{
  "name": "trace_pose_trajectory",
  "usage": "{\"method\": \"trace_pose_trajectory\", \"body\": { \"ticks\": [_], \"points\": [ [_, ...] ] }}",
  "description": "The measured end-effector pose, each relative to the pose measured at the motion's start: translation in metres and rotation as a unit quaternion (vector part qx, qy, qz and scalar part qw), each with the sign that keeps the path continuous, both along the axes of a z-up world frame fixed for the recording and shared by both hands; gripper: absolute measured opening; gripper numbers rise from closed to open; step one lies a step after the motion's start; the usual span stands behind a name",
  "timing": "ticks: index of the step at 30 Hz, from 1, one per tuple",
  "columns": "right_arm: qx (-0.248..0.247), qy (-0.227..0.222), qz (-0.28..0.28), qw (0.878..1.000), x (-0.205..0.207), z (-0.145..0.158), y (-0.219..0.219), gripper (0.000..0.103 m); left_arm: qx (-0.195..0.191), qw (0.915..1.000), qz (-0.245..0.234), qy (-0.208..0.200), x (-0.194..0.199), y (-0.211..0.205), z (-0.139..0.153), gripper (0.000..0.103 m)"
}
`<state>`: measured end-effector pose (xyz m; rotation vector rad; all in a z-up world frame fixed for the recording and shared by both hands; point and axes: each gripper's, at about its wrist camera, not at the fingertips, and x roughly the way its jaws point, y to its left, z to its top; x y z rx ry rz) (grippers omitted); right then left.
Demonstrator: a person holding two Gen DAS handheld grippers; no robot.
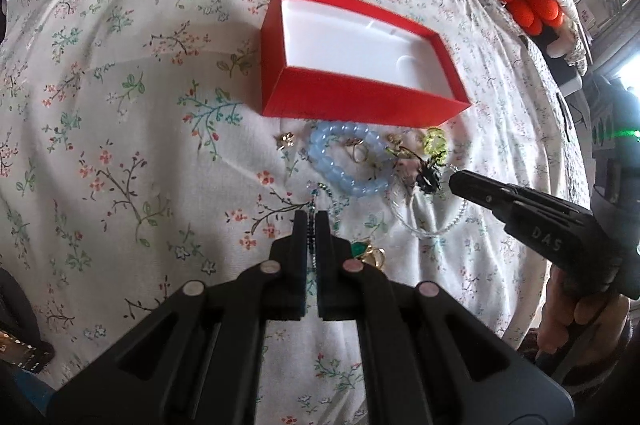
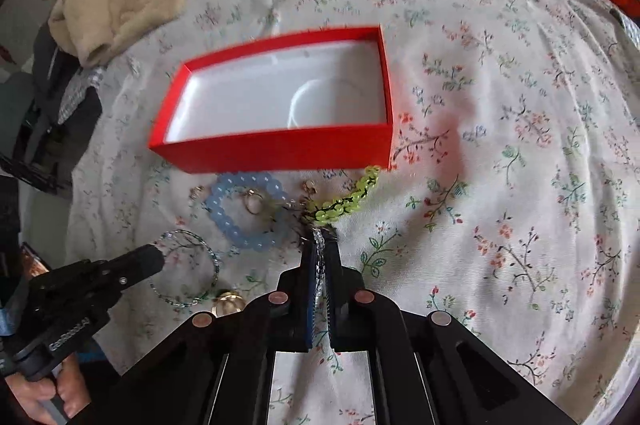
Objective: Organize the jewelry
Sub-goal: 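Carry both held bracelets up and lower them into the red box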
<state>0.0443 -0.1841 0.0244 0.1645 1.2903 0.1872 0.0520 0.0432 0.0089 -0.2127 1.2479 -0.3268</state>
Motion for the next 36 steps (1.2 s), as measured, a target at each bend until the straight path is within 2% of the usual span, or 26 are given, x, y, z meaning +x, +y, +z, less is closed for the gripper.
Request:
{"method": "trace_pose_trajectory", "body": {
  "ticks": [8, 14, 18, 27, 36],
  "points": [
    [0.03, -0.031, -0.002, 0.999, -0.005, 0.03, -0.001, 0.004, -0.019, 0.9994, -0.004, -0.029, -0.004, -0.008, 0.025, 0.004],
    [0.045, -0.04, -0.002, 0.998, -0.004, 0.041, 0.004, 0.004, -0.027, 0.9989, 0.0, -0.038, 0.001, -0.015, 0.033, 0.004],
    [0.093, -0.028, 0.008, 0.995, -0.008, 0.046, 0.003, 0.004, -0.026, 0.999, -0.002, -0.036, 0.003, -0.019, 0.031, 0.004],
    [0.093, -0.048, 0.012, 0.994, -0.01, 0.06, 0.005, 0.004, -0.028, 0.9989, -0.004, -0.038, 0.005, -0.018, 0.032, 0.004],
    [0.101, -0.075, 0.002, 0.992, 0.004, 0.074, 0.007, 0.004, -0.06, 0.9958, -0.003, -0.07, 0.026, -0.023, 0.05, 0.004]
  ]
}}
